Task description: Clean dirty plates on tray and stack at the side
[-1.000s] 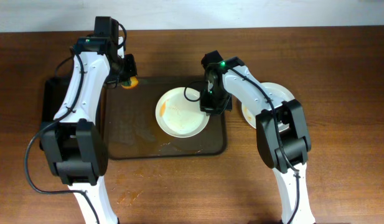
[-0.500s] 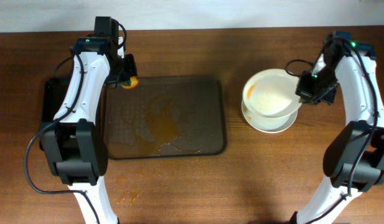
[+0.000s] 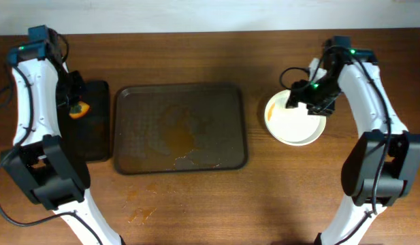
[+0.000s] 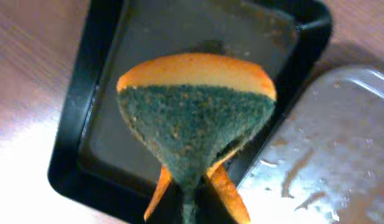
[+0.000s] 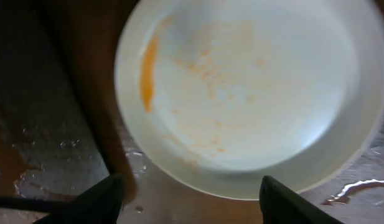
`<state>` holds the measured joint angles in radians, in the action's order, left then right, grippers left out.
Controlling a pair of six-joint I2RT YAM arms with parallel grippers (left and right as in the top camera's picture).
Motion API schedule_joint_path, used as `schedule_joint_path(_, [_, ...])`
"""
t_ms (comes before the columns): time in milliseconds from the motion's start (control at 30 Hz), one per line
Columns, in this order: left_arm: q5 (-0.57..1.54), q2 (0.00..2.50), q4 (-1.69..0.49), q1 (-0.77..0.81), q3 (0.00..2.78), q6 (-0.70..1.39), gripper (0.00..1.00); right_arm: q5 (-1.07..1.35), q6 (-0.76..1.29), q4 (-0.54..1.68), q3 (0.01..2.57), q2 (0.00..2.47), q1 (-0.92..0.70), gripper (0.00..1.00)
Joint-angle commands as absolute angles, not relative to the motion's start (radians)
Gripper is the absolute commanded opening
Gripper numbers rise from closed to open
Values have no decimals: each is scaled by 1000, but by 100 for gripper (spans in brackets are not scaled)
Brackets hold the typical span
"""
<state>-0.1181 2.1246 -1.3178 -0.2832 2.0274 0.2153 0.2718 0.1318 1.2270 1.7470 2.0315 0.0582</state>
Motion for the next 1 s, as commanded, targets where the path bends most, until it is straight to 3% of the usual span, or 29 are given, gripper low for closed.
schedule_joint_path(0, [-144,2133,-1272,-302,1951,208,99,281,127,1265,1814,2012,46,76])
schedule_joint_path(167, [-112,2129,-1346,-300,2041,241,99,280,108,1397,2003,2005,46,78])
schedule_joint_path(233, [-107,2103,-1460,-272,2218,241,99,278,107,1460,2095,1961,46,79])
schedule_joint_path(333, [-48,2055,-1477,-193,2349,242,99,274,107,1489,2118,1830,46,89])
schedule_joint_path(367, [-47,2051,-1450,-168,2350,242,99,243,108,1501,2118,1763,46,99])
schedule_joint_path(600, [-48,2051,-1445,-127,2349,241,99,147,109,1575,2117,1334,46,98])
schedule_joint_path(800, [-48,2051,-1445,-127,2349,241,99,67,101,1589,2117,1293,46,98])
schedule_joint_path(900, [-48,2051,-1445,-127,2349,241,99,70,111,1409,2043,1253,46,98])
schedule_joint_path(967, [-48,2051,-1445,-127,2349,241,99,75,108,1135,1740,1103,46,98])
